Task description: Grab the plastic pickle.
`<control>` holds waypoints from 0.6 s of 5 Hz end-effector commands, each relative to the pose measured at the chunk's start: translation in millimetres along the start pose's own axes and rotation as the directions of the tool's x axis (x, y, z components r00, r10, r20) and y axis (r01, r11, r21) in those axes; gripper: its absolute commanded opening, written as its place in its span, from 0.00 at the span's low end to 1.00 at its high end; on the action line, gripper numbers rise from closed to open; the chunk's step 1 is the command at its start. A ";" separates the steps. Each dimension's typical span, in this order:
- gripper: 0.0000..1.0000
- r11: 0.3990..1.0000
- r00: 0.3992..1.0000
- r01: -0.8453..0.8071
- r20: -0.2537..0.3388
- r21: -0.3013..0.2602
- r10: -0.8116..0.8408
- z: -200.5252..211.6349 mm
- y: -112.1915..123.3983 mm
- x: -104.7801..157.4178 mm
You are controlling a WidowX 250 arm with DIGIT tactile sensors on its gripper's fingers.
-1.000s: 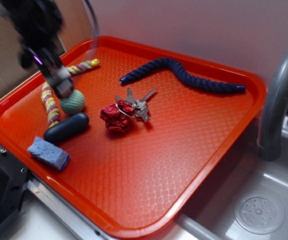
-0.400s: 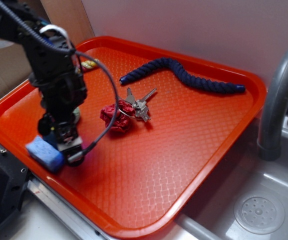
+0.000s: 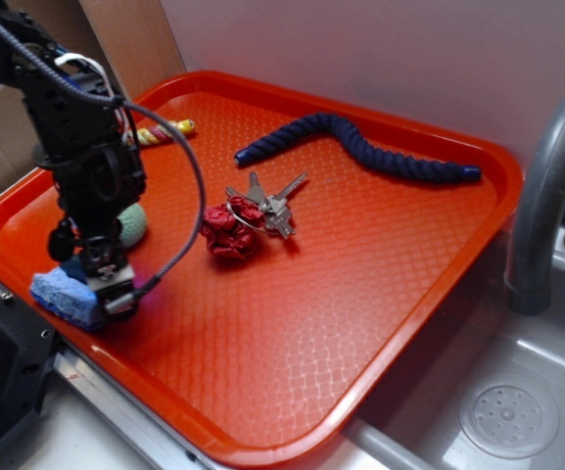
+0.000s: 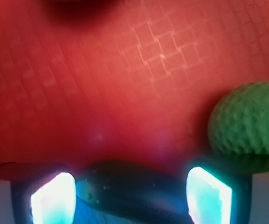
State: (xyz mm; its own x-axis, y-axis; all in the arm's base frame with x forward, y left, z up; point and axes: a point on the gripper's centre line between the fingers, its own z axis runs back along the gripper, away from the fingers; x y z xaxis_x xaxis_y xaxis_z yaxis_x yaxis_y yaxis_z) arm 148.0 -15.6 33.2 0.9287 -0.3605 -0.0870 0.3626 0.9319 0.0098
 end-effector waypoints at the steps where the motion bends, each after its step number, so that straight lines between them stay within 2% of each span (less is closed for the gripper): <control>1: 1.00 0.976 0.976 0.218 -0.026 -0.012 -0.218 -0.4 2.8 4.4; 2: 1.00 0.983 0.983 0.184 0.000 -0.017 -0.184 5.6 22.5 12.5; 3: 1.00 0.994 0.995 0.097 -0.010 0.046 -0.097 9.8 47.0 26.3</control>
State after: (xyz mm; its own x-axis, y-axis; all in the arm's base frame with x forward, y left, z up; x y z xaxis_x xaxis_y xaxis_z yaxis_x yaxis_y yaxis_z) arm 186.5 18.3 34.6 0.8822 -0.4512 -0.1348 0.4590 0.8878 0.0319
